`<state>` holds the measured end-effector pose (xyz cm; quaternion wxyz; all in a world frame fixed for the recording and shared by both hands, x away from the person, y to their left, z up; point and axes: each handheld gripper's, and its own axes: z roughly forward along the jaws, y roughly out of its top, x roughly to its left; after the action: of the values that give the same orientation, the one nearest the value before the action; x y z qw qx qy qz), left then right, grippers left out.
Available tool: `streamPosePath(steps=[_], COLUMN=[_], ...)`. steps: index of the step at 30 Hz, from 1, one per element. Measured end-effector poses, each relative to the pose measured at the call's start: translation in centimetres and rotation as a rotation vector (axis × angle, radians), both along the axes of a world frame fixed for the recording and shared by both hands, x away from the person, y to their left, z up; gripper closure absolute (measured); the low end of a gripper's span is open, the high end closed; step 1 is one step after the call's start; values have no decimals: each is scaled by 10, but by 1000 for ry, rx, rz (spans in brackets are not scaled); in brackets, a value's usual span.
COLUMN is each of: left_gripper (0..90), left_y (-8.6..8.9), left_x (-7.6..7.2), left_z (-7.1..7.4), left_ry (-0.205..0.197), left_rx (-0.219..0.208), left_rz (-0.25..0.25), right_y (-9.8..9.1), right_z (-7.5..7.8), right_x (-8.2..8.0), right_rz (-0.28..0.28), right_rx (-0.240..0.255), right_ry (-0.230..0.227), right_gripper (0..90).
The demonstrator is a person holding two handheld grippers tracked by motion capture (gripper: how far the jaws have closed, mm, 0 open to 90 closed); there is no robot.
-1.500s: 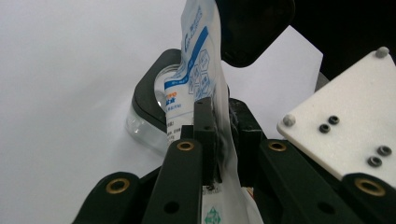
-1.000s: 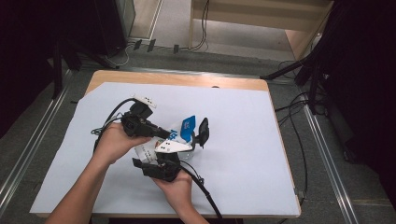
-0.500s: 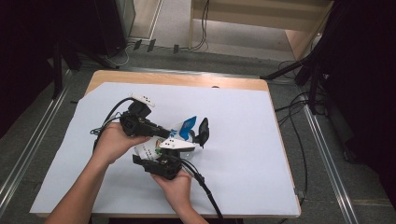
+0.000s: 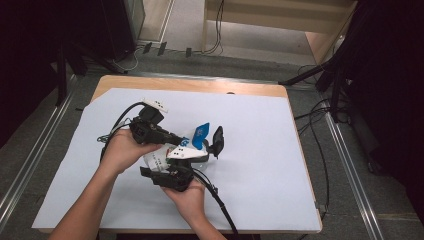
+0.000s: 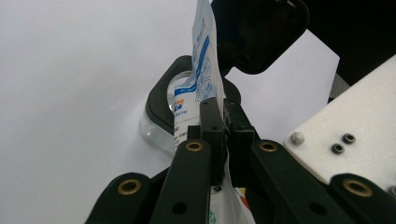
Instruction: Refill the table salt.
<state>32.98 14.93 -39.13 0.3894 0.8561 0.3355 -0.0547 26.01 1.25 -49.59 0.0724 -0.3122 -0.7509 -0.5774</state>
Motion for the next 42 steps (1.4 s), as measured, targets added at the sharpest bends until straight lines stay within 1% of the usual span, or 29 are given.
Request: streamPosePath(steps=[2, 6, 11, 12, 15, 21, 26, 29, 30, 31, 33, 36, 37, 39, 42], left_gripper=[899, 899, 898, 898, 897, 893, 882, 870, 867, 865, 869, 879, 882, 885, 887], left_y=[-1, -4, -6, -6, -6, -7, -6, -6, -6, -5, -4, -5, -6, -6, -8], left_x=[0, -2, -1, -1, 0, 0, 0, 1, 1, 1, 1, 2, 2, 3, 3], left_z=[0, 1, 1, 2, 2, 3, 3, 3, 4, 5, 6, 5, 5, 5, 7], left_ry=[4, -4, -5, -8, -5, 3, 3, 11, 13, 3, 3, 14, 14, 20, 23], left_rx=[-1, 11, 11, 19, 16, 12, 7, -8, -6, 7, 4, 3, 12, 13, 10], left_rz=[-4, 0, 3, 8, 7, 2, 1, 3, 0, -10, -10, -7, -6, -7, 0], right_y=[-1, -1, -1, -1, -1, -1, -1, -1, -1, -2, -3, -4, -4, -4, -4], right_z=[0, 0, -1, -1, -1, -1, 0, 0, 0, 0, 0, 0, 0, 1, 2], right_x=[-1, -1, 1, 2, 3, 3, 3, 4, 4, 5, 6, 6, 6, 6, 5], right_rz=[-2, -5, -5, -2, 3, -5, -12, -11, -10, -9, -12, -10, -12, -12, -7], right_rx=[-9, -13, -1, 0, 5, 39, 58, 72, 76, 79, 79, 72, 69, 64, 67], right_ry=[-5, 4, 6, 8, 8, 30, 31, 43, 47, 47, 54, 48, 48, 50, 49], right_gripper=[611, 624, 625, 625, 626, 635, 641, 645, 647, 650, 674, 672, 672, 670, 660])
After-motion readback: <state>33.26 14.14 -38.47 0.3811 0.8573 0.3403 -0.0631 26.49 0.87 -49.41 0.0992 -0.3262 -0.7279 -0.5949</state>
